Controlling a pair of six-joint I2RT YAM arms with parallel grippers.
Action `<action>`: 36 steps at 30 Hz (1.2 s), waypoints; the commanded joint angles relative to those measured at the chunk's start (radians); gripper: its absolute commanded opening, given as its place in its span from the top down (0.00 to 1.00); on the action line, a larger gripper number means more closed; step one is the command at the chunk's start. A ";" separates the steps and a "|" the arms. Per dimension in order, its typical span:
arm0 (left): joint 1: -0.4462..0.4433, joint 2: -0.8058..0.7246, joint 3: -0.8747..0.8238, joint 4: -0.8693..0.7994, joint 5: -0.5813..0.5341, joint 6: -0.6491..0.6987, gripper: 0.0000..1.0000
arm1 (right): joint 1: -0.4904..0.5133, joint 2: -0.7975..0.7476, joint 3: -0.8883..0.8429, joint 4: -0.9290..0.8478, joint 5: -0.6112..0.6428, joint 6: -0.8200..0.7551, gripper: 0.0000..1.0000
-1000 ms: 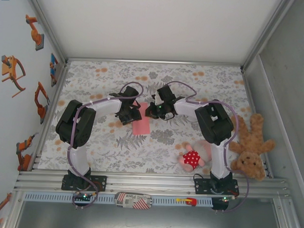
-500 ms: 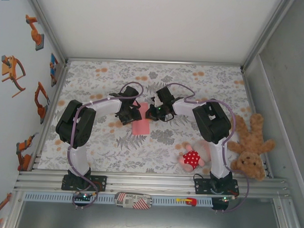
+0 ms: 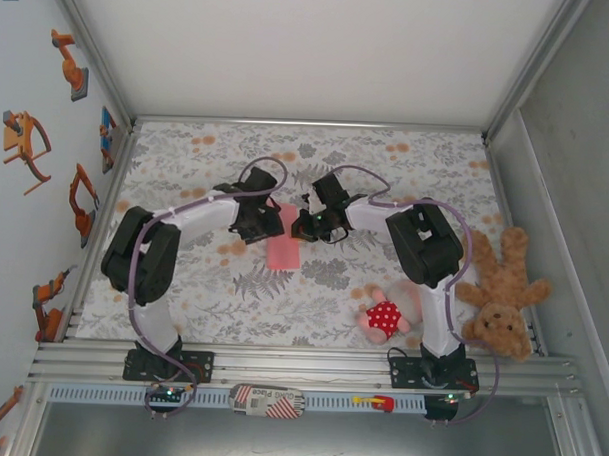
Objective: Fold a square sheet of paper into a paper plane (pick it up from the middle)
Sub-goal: Hold the square sheet of paper at the center of the table, then first fold the square sheet of paper in half at the center of the table.
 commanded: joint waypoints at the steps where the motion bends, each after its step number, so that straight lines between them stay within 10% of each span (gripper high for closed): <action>1: 0.016 -0.102 0.020 0.029 0.009 0.030 0.50 | -0.009 0.097 -0.043 -0.178 0.143 -0.022 1.00; 16: 0.019 0.039 -0.017 0.181 0.285 -0.001 0.91 | -0.008 0.127 -0.057 -0.189 0.162 -0.020 1.00; 36: 0.035 0.180 0.025 0.075 0.265 0.097 1.00 | -0.008 0.152 -0.055 -0.234 0.202 -0.023 1.00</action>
